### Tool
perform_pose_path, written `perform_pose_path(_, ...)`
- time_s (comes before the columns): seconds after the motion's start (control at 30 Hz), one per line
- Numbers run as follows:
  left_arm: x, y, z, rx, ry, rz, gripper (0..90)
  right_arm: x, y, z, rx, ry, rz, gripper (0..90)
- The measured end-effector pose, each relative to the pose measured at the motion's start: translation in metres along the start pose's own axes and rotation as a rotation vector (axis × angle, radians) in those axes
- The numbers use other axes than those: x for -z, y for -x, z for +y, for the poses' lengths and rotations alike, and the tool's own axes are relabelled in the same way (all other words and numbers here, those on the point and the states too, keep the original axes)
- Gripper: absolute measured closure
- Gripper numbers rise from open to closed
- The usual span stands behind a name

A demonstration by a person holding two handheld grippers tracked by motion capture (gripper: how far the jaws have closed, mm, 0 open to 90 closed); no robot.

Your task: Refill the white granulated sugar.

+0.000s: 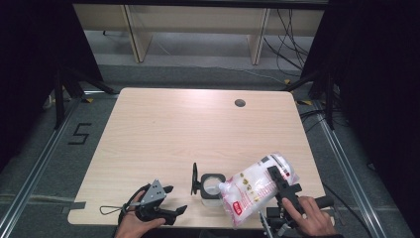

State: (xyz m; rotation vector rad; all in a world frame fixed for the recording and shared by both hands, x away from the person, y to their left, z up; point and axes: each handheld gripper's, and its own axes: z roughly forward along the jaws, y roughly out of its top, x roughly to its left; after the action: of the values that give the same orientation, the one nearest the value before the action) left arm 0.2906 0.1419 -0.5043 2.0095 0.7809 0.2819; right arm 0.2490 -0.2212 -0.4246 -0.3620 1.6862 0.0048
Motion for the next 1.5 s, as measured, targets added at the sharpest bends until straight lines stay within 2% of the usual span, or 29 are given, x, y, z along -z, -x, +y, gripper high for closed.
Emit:
perform_pose_path(0.03,0.0002,0.0001,0.0,0.003,0.0,0.0,19.3,0.0007,0.0007,0.0006,0.005,-0.015,0.016,41.8)
perform_pose_path(0.07,0.0003,0.0,0.0001,0.002,0.001,0.0,19.3,0.0011,-0.0008,0.0006,-0.01,-0.02,0.018,41.8)
perform_pose_path(0.13,0.0003,0.0,0.0002,0.003,-0.001,0.0,19.3,0.0014,0.0004,0.0007,-0.003,-0.014,0.01,41.8)
perform_pose_path(0.23,-0.0001,0.0002,0.0,0.003,0.004,-0.001,19.3,0.0011,-0.0023,-0.0001,-0.042,-0.012,0.001,41.8)
perform_pose_path(0.3,-0.0006,0.0008,0.0,0.013,0.009,-0.006,19.3,0.0007,0.0014,0.0001,0.006,0.003,-0.005,41.8)
perform_pose_path(0.33,0.0002,-0.0001,0.0001,-0.003,-0.001,0.001,19.3,0.0018,-0.002,-0.0005,-0.047,-0.014,0.004,41.8)
perform_pose_path(0.37,0.0002,-0.0001,0.0002,-0.001,-0.002,0.0,19.3,0.0017,-0.0004,-0.0006,-0.035,-0.014,0.004,41.8)
perform_pose_path(0.4,0.0,0.0005,0.0001,0.009,0.004,-0.002,19.3,0.001,0.0038,-0.0001,0.022,-0.002,0.0,41.8)
perform_pose_path(0.43,0.0004,0.0001,0.0003,0.004,-0.001,0.001,19.3,0.0019,0.0037,0.0002,0.023,-0.012,0.004,41.8)
perform_pose_path(0.47,-0.0002,0.0001,0.0,0.004,0.005,-0.001,19.3,0.0028,0.0014,-0.0002,-0.006,-0.026,0.01,41.8)
perform_pose_path(0.67,0.0001,0.0002,0.0001,0.002,0.001,0.001,19.3,0.0028,0.0014,-0.0002,-0.006,-0.027,0.009,41.8)
perform_pose_path(0.7,0.0,0.0,0.0,0.001,0.0,0.0,19.3,0.0028,-0.0005,-0.0007,-0.027,-0.027,0.016,41.8)
perform_pose_path(0.73,0.0,0.0,-0.0001,0.001,0.0,0.001,19.3,0.0019,-0.0008,-0.001,-0.035,-0.015,0.002,41.8)
perform_pose_path(0.83,-0.0004,0.0007,0.0001,0.009,0.008,-0.005,19.3,0.0018,-0.0015,-0.0007,-0.036,-0.011,-0.008,41.8)
perform_pose_path(0.87,-0.0006,0.0008,0.0,0.012,0.008,-0.005,19.3,0.0024,0.0002,-0.0006,-0.014,-0.012,0.001,41.8)
perform_pose_path(0.93,0.0001,-0.0002,0.0,-0.004,0.0,0.001,19.3,0.0019,-0.0012,-0.0011,-0.032,-0.012,0.001,41.8)
perform_pose_path(1.07,-0.0004,0.0009,0.0,0.012,0.006,-0.004,19.3,0.002,-0.0012,-0.0014,-0.027,-0.011,-0.002,41.8)
perform_pose_path(1.1,-0.0008,0.0009,-0.0004,0.011,0.009,-0.004,19.3,0.0025,0.0018,-0.0008,-0.003,-0.017,0.005,41.8)
perform_pose_path(1.17,-0.0007,0.001,-0.0001,0.012,0.009,-0.004,19.3,0.0026,0.0023,-0.0004,0.005,-0.025,0.009,41.8)
perform_pose_path(1.2,-0.0013,0.0014,-0.0002,0.019,0.018,-0.007,19.3,0.0025,-0.0003,-0.0009,-0.019,-0.023,0.012,41.8)
perform_pose_path(1.23,-0.0011,0.0009,-0.0003,0.012,0.014,-0.006,19.3,0.0021,-0.0012,-0.0014,-0.026,-0.013,0.0,41.8)
perform_pose_path(1.27,-0.0007,0.0011,-0.0003,0.012,0.01,-0.004,19.3,0.0027,0.0013,-0.0012,-0.008,-0.015,0.005,41.8)
perform_pose_path(1.3,0.0001,0.0003,-0.0001,0.004,-0.001,0.001,19.3,0.0035,0.0002,-0.0011,-0.029,-0.033,0.02,41.8)
perform_pose_path(1.37,-0.0003,0.0007,0.0001,0.008,0.009,-0.004,19.3,0.003,0.0005,-0.0012,-0.023,-0.025,0.011,41.8)
perform_pose_path(1.4,-0.0005,0.001,0.0,0.013,0.009,-0.004,19.3,0.0024,0.0023,-0.0014,0.0,-0.006,-0.008,41.8)
perform_pose_path(1.43,-0.0005,0.0008,0.0,0.011,0.006,-0.005,19.3,0.0027,-0.0005,-0.0024,-0.036,-0.007,-0.015,41.8)
perform_pose_path(1.5,0.0001,-0.0002,0.0001,-0.004,0.0,0.001,19.3,0.0024,0.0006,-0.0027,-0.035,-0.006,-0.02,41.8)
